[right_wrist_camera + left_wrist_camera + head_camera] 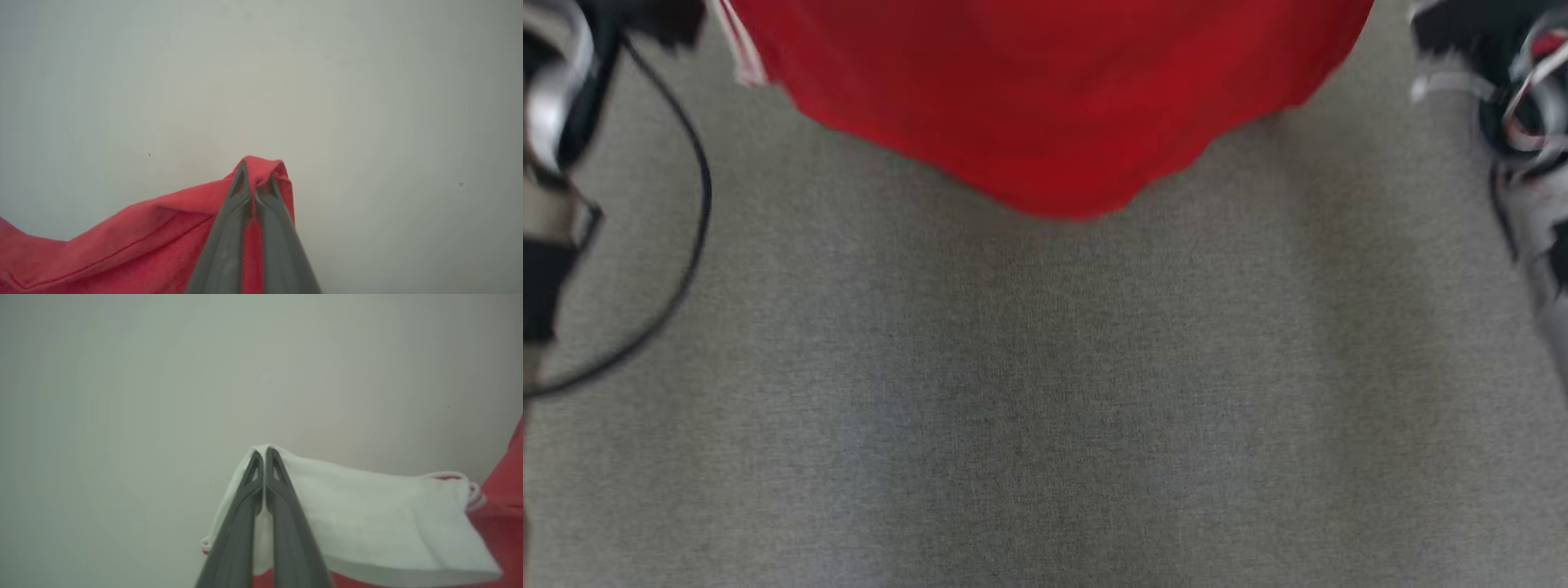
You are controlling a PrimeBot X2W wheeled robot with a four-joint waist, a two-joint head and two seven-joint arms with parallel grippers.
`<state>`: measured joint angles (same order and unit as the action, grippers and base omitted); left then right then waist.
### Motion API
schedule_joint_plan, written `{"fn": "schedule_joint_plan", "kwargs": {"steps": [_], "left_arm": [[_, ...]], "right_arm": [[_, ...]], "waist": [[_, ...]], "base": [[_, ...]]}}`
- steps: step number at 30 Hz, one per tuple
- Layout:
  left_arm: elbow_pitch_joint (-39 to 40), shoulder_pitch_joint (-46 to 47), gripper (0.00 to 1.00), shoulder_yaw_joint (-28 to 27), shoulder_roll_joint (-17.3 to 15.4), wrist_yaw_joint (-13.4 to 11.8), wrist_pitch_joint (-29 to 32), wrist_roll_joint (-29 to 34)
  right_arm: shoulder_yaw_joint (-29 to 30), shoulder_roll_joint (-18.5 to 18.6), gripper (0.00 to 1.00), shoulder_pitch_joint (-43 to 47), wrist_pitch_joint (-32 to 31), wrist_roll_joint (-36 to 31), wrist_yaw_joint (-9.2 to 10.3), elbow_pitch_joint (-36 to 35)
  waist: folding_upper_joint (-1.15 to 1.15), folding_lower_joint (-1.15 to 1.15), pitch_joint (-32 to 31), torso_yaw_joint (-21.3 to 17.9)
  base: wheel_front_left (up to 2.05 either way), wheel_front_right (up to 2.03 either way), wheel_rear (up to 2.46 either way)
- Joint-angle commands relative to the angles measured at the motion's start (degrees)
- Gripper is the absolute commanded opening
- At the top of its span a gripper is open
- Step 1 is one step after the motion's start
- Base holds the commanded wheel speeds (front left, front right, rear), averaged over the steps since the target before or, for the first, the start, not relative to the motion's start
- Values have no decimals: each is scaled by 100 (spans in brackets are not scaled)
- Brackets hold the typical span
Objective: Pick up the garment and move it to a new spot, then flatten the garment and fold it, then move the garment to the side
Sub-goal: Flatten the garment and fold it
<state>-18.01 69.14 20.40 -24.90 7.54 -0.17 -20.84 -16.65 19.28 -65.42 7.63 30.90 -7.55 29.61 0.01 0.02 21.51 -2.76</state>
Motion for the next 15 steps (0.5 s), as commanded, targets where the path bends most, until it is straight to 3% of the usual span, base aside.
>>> {"fn": "schedule_joint_plan", "kwargs": {"steps": [1,15], "left_arm": [[-159,619,0,128,-75,-11,4,-33],[-1844,4057,0,1049,-51,-11,-15,-135]], "right_arm": [[-60,69,0,-486,-101,-102,16,141],[-110,82,0,-3565,-620,119,16,1476]], "waist": [[-1,-2,1008,-98],[-1,-2,1656,-90]], "base": [[0,0,0],[0,0,0]]}}
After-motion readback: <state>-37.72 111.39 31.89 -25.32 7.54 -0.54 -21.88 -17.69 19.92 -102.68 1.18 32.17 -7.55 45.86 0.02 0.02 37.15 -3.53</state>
